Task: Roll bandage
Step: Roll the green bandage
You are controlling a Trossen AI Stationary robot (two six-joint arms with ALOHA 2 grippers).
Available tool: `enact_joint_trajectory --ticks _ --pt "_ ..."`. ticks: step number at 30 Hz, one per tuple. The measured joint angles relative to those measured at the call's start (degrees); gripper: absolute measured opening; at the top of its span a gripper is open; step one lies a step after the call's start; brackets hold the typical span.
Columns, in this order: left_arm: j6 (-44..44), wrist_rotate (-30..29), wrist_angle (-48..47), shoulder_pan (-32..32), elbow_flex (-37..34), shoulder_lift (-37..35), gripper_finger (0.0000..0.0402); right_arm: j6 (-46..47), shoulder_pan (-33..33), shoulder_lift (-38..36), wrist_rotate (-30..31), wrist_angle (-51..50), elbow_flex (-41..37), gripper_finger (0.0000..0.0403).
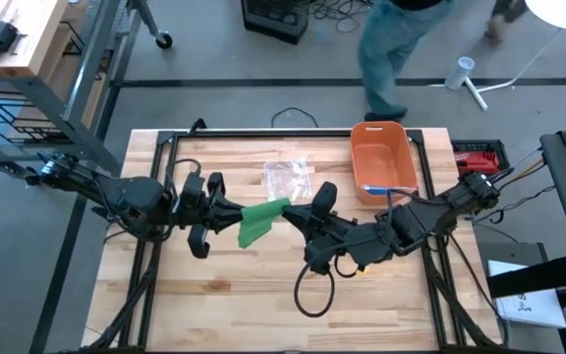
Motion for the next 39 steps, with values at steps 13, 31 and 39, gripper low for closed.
enact_joint_trajectory --ticks 13,31,39 --pt "0.0 1.4 2.8 0.0 0.0 0.2 0.0002 -0.2 0.0 0.0 4.4 0.0 0.1 0.0001" --pt "10.5 1.7 3.0 0.0 0.0 0.2 0.0002 17.5 0.7 -0.3 4.2 -0.8 0.6 0.0054" --pt "20.4 2.2 5.2 -0.1 0.1 0.5 0.0002 40.2 1.6 -1.9 0.6 -0.2 0.6 0.0155"
